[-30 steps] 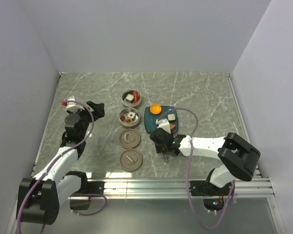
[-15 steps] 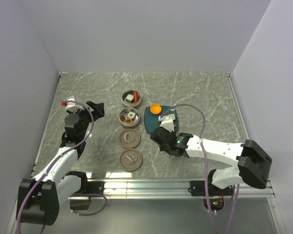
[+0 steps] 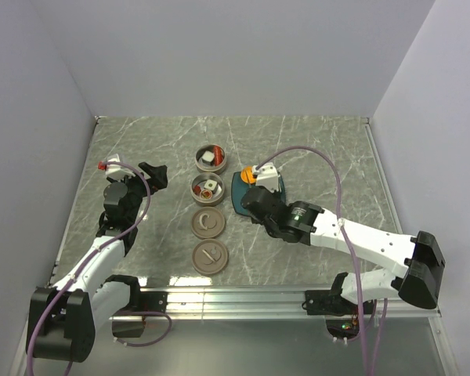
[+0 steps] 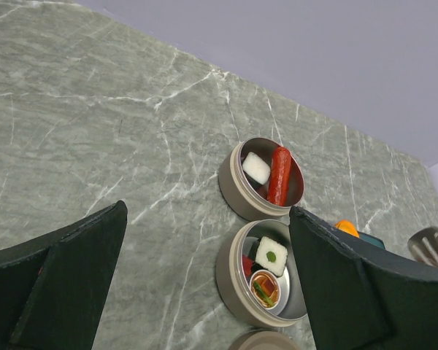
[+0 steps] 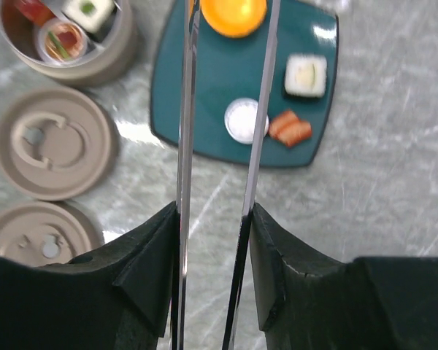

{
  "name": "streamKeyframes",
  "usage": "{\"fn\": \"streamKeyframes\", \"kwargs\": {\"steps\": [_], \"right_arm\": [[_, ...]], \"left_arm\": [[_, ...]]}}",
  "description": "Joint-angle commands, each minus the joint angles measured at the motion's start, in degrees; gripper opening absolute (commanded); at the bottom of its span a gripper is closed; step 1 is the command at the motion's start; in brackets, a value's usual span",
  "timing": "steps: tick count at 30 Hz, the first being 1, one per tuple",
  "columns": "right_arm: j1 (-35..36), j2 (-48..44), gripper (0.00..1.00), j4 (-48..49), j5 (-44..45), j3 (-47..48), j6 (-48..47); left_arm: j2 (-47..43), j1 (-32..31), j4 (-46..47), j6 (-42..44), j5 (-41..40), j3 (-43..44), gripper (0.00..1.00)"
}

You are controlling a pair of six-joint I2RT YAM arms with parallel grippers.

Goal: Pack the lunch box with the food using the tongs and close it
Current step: Grab the clamp with the right arm, then pick up the food using the clamp

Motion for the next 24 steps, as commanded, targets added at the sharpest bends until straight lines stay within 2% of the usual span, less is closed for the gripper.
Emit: {"fn": "streamKeyframes", "kwargs": {"steps": [1,14,24], "right_arm": [[-0.5,0.1,0.49,3.9,1.8,3.4,-4.5],[-7.7,3.5,0.53,14.0,-7.6,-1.6,-8.6],[-10.9,7.9,0.56,17.6,-12.3,-4.3,-8.7]], "left_arm": [[-0.9,0.2,2.5,0.0,1.0,1.4,0.99],[-0.6,0.2,2.6,0.0,1.0,1.4,0.99],[-0.5,0.2,2.7,0.0,1.0,1.3,0.99]]}}
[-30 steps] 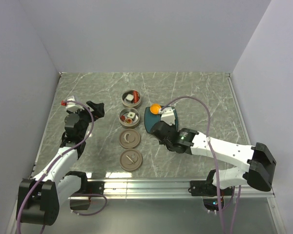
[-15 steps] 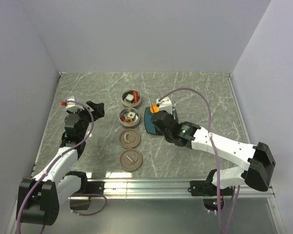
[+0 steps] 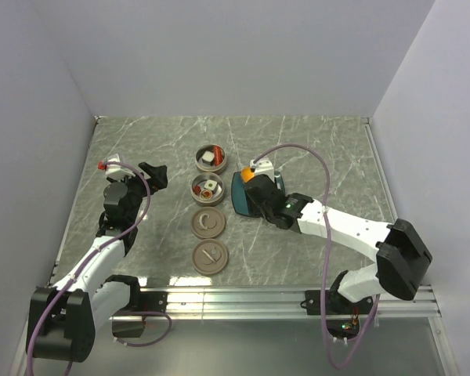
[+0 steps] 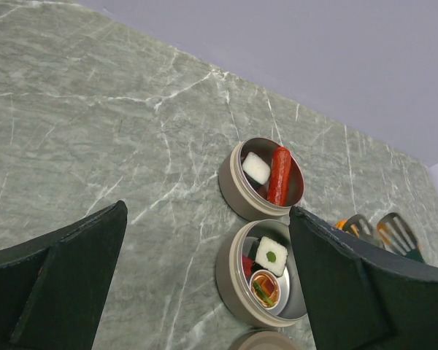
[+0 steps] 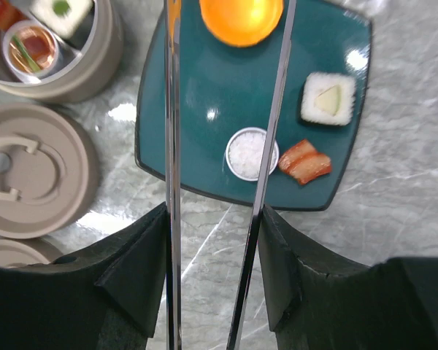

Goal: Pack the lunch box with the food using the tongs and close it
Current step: Pick up the food using the clamp

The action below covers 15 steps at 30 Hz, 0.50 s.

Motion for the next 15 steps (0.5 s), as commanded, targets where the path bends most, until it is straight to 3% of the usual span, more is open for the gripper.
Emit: {"fn": "streamKeyframes", "kwargs": {"steps": [1,15], "right_arm": [[-1.2,1.6,0.56,4.0,-2.6,-1.2,-0.5],[-4.4,5.9,0.56,4.9,-6.4,-1.3,-0.4]], "left_arm": [[-0.6,0.2,2.6,0.0,1.0,1.3,0.99],[-0.7,0.2,2.7,-0.1,1.0,1.2,0.99]]}}
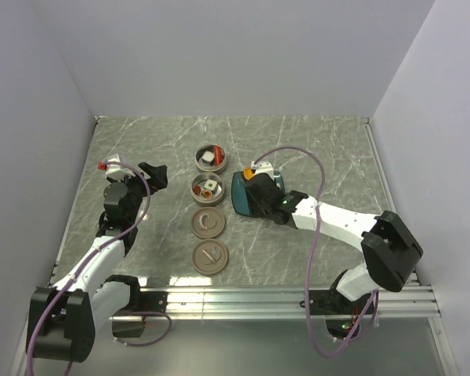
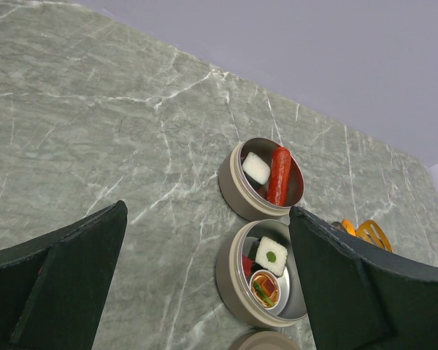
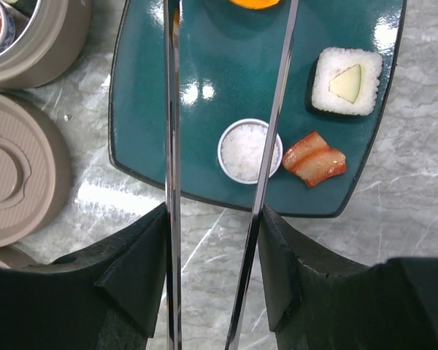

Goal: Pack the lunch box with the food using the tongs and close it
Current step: Pick up the food using the clamp, then place the food into the lunch box

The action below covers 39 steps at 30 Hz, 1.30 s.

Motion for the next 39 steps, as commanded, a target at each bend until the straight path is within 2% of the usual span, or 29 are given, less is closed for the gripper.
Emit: {"fn": "streamKeyframes", "kwargs": {"steps": [1,5,12,15,28,39], "right_arm": [[-0.9,1.0,0.56,2.3,-1.1,0.4,-0.2],[-1.1,1.6,0.52,1.3,-1.4,0.8,-0.2],[-1.2,0.5,0.35,0.0,-0.3,0.8,0.1],[-1.2,-0.6,0.32,-0.8,0.2,1.8,-0.5],[-0.8,1.4,0.32,-3.1,0.1,16.6,-7.1],[-0.4,14.1,0.31,-2.6,-5.0,28.3,-11.4]], "left_arm": [[-0.8,0.2,2.6,0.0,1.0,1.2,0.99],[-1.0,0.2,2.7,-0.1,0.9,1.1,0.99],[-1.0,0.2,2.7,0.0,1.0,1.2,0.99],[-0.8,0.2,2.7,-0.1,1.0,1.3,1.0],[0.0,0.2,2.7,0.0,1.0,1.5,0.99],[0.1,0.2,2.7,0.0,1.0,1.5,0.99]]}}
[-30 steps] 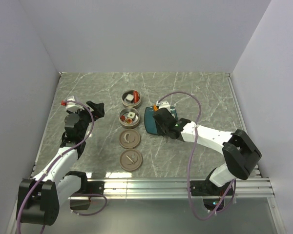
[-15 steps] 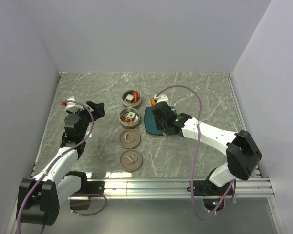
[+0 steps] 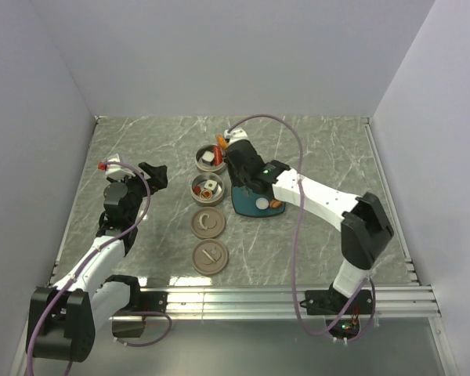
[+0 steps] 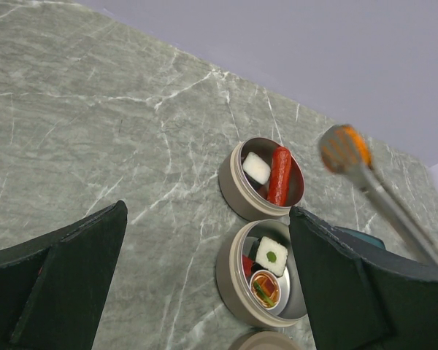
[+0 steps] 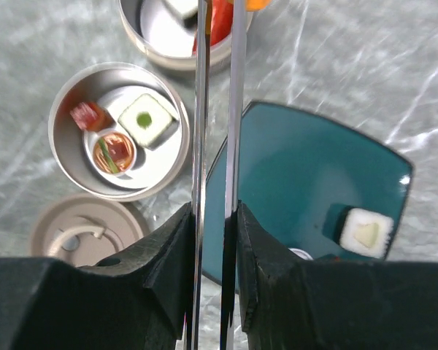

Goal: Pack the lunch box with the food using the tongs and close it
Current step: Place the food into the lunch box

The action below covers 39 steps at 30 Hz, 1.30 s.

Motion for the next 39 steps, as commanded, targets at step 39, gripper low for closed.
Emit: {"fn": "streamKeyframes", "kwargs": {"steps": [39], "right_arm": [[2.1,9.0,0.64,-1.0,-3.1,10.1,-3.2]], "left_arm": [[-0.6,0.2,2.4,0.0,1.0,1.4,0.99]]}}
